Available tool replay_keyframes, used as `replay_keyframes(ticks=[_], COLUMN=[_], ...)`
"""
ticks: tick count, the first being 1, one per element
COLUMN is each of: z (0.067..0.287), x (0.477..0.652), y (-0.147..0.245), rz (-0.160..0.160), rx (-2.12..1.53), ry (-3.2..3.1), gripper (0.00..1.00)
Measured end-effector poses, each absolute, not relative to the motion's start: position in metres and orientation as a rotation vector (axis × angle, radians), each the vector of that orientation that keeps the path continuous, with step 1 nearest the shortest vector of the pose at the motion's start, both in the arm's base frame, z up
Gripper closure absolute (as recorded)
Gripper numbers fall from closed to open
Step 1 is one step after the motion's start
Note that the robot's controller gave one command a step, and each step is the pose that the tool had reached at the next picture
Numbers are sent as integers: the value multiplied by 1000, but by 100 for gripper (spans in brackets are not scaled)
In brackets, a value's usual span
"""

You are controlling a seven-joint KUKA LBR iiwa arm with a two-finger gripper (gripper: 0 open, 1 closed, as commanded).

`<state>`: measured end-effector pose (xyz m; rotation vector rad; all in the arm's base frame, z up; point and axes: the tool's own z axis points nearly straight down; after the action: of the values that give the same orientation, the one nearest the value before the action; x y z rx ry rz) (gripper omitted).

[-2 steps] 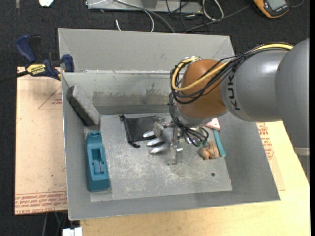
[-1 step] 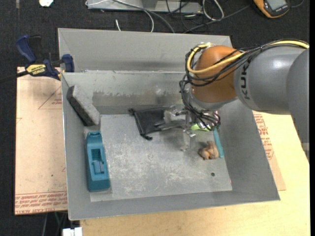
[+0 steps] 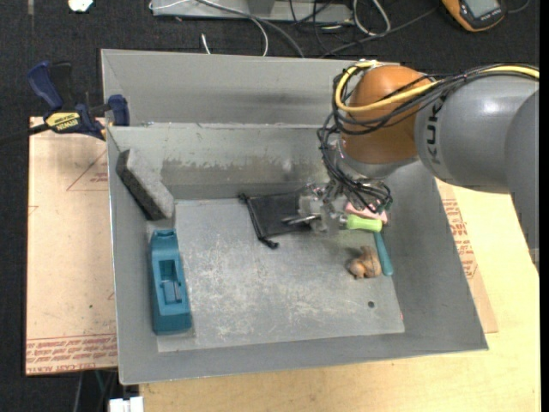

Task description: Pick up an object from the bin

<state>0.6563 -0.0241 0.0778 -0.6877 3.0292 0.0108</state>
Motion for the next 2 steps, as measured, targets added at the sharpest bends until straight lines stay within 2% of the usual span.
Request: replay_keyframes(ticks=[1,2], z=[78,102], x=[656,652], y=[-24,-24], rz=[11,15], rx=[-688,-691], ry=[3029,3042], gripper=[100,100])
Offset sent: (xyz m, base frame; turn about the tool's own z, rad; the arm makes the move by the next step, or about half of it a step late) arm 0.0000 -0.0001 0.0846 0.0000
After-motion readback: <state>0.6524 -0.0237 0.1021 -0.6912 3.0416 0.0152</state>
